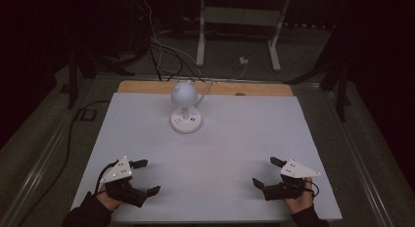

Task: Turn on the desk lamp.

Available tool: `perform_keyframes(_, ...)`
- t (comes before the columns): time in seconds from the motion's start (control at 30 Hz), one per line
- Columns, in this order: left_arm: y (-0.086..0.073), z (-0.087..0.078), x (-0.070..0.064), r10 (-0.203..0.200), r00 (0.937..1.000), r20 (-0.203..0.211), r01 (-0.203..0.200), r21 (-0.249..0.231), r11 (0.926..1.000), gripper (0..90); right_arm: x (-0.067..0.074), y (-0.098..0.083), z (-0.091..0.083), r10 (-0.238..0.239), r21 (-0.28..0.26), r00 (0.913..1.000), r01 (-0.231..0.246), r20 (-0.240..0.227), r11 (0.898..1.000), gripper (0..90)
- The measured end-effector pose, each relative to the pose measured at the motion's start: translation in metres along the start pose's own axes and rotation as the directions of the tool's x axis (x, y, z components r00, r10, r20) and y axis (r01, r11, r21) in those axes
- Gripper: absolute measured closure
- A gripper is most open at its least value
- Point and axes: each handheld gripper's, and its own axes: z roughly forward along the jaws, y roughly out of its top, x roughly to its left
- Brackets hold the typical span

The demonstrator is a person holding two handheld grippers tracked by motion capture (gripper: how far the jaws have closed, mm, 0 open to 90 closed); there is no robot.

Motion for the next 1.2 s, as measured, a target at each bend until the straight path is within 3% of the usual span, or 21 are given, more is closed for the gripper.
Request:
perform_keyframes(0.37, 0.0, 0.0006, -0.0006, 0.006, 1.0, 0.001, -0.006, -0.001, 1.0, 0.4, 0.0011, 0.0016, -0.0032, -0.019, -0.017, 0.9996, 0.019, 0.022, 1.0, 0.0)
perform_keyframes(0.77, 0.0, 0.0014, -0.0015, 0.015, 0.9999, 0.008, -0.015, 0.004, 0.9999, 0.3, 0.0035, 0.0021, -0.0026, -0.02, -0.026, 0.9997, 0.02, 0.015, 0.999, 0.0)
perform_keyframes(0.9, 0.0029, 0.0015, -0.0047, 0.029, 0.9995, 0.013, -0.03, 0.003, 0.9996, 0.3, 0.0058, 0.0033, -0.0032, -0.049, -0.028, 0.9984, 0.049, 0.029, 0.998, 0.0)
perform_keyframes(1.2, 0.0088, 0.0049, -0.0086, 0.056, 0.998, 0.03, -0.056, 0.006, 0.9984, 0.3, 0.0056, 0.004, -0.0055, -0.03, -0.051, 0.9988, 0.032, 0.039, 0.998, 0.0)
